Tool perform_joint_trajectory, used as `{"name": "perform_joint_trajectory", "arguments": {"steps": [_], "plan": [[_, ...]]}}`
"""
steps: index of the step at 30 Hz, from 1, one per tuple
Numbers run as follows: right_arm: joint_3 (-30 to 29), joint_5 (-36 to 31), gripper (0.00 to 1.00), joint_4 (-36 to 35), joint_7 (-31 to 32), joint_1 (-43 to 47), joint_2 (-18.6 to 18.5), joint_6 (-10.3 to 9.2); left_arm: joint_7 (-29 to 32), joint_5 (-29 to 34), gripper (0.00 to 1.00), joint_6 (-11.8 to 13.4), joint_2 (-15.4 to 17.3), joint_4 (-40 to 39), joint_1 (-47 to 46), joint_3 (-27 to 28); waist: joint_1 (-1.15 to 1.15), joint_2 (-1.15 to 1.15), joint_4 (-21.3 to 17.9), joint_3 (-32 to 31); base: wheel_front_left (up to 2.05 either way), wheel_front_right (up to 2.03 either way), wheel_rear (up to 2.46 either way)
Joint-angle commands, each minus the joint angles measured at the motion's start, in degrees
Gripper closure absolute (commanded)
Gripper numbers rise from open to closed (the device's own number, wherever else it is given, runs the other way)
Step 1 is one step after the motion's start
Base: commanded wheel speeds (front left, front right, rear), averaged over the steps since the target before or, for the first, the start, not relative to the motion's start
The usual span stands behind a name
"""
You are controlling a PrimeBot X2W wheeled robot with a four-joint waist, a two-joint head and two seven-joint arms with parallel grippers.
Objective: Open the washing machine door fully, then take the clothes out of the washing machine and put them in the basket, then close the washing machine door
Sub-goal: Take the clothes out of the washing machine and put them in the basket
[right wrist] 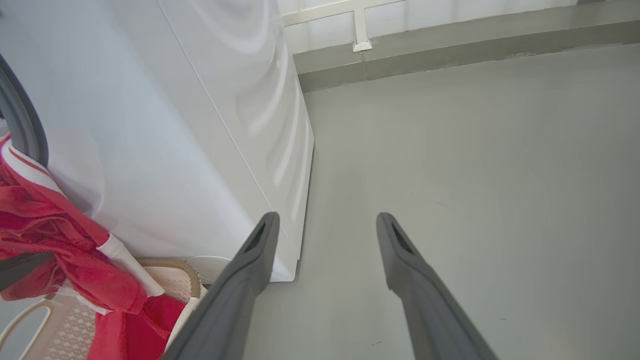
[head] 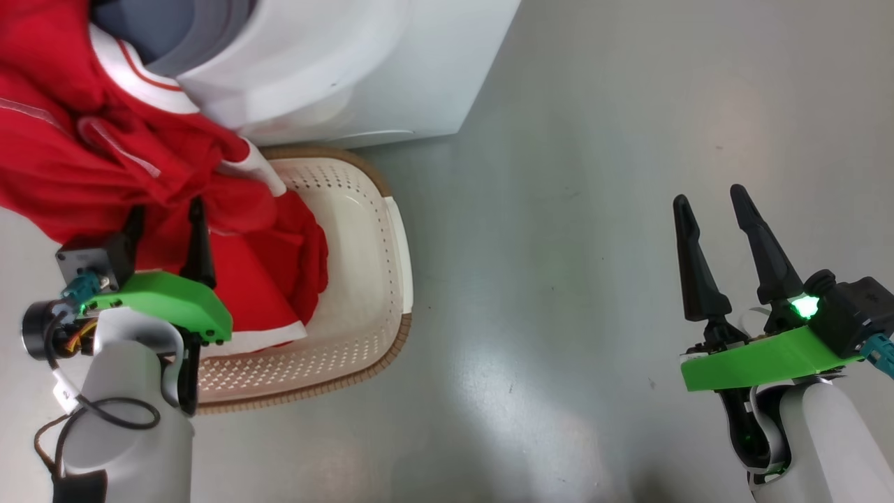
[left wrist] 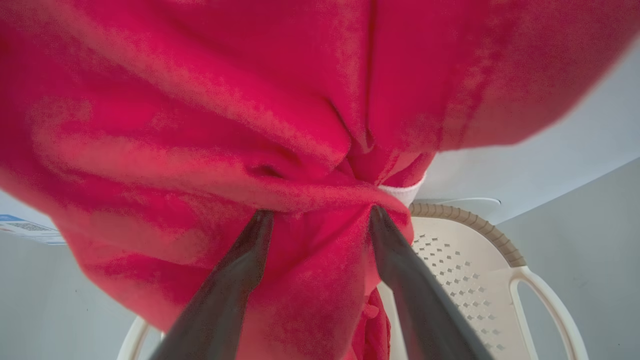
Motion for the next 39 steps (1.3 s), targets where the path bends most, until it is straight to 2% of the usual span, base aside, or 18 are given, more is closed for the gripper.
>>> {"name": "perform_joint_trajectory", "arguments": {"steps": [1, 17, 29, 39], "plan": [[1.32, -0.69, 0.00, -1.00, -0.36, 1.03, 0.18, 0.37, -0.28, -0.25, 0.00, -0.32, 1.50, -1.96, 2.66, 1.49, 0.00, 0.00, 0.50, -0.76, 0.00, 0.00, 0.00], [1.82, -0.88, 0.00, -0.23, -0.36, 2.93, -1.20, 0.37, -0.28, -2.88, 0.00, -0.76, 0.14, -18.01, 11.22, 0.19, 0.00, 0.00, 3.20, -6.41, 0.00, 0.00, 0.00], [1.82, -0.75, 0.00, 0.23, -0.36, 3.98, -1.93, 0.37, -0.28, -4.28, 0.00, 1.73, 0.12, -31.60, 20.52, -2.26, 0.00, 0.00, 4.21, -9.58, 0.00, 0.00, 0.00], [1.22, -0.67, 0.00, 0.09, -0.36, 4.96, -2.33, 0.37, -0.28, -6.99, 0.00, 4.67, 0.12, -39.47, 27.02, -5.28, 0.00, 0.00, 4.58, -10.46, 0.00, 0.00, 0.00]]}}
